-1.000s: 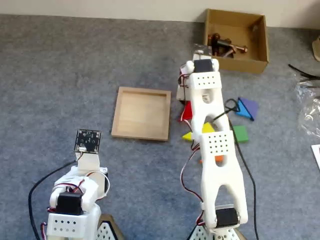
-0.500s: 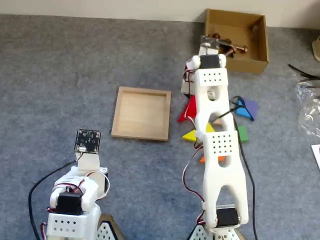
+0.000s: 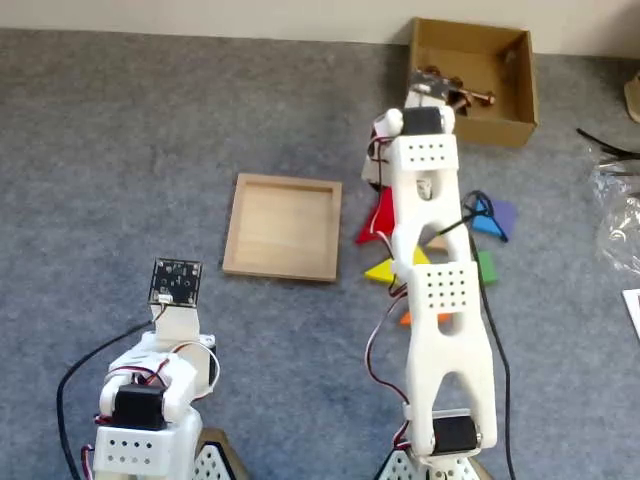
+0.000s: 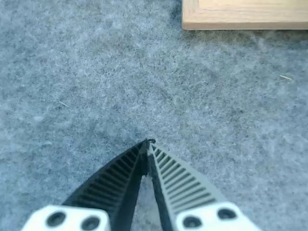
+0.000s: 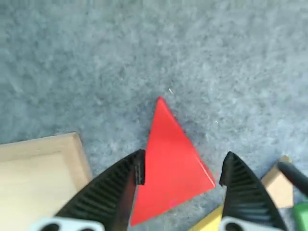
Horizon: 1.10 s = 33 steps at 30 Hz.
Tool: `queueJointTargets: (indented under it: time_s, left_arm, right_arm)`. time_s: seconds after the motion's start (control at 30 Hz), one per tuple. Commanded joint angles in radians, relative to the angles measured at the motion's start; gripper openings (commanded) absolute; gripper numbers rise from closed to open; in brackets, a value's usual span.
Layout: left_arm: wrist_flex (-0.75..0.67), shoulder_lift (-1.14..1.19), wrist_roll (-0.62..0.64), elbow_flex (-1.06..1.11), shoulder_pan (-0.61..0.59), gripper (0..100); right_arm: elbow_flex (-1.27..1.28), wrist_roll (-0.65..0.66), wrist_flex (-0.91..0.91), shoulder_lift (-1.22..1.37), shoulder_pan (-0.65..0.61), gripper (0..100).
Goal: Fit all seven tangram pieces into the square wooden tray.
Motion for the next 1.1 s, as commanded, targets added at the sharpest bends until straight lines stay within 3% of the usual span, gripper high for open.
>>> queueJointTargets:
  time_s: [0.0,0.43,1.07]
  left_arm:
    - [-0.003,-0.007,0.006,0.019,0.018,1]
    - [-0.003,-0.007,0.006,0.019,0.018,1]
    - [-0.003,-0.007,0.006,0.019,0.018,1]
  right_arm:
    - [0.11,-0.008,0.019,-0.174,-0.035,24.2]
    - [0.513,-0.003,0.015,-0.384,-0.068,24.2]
    - [0.533,-0.011,-0.064,-0.349,-0.058,24.0]
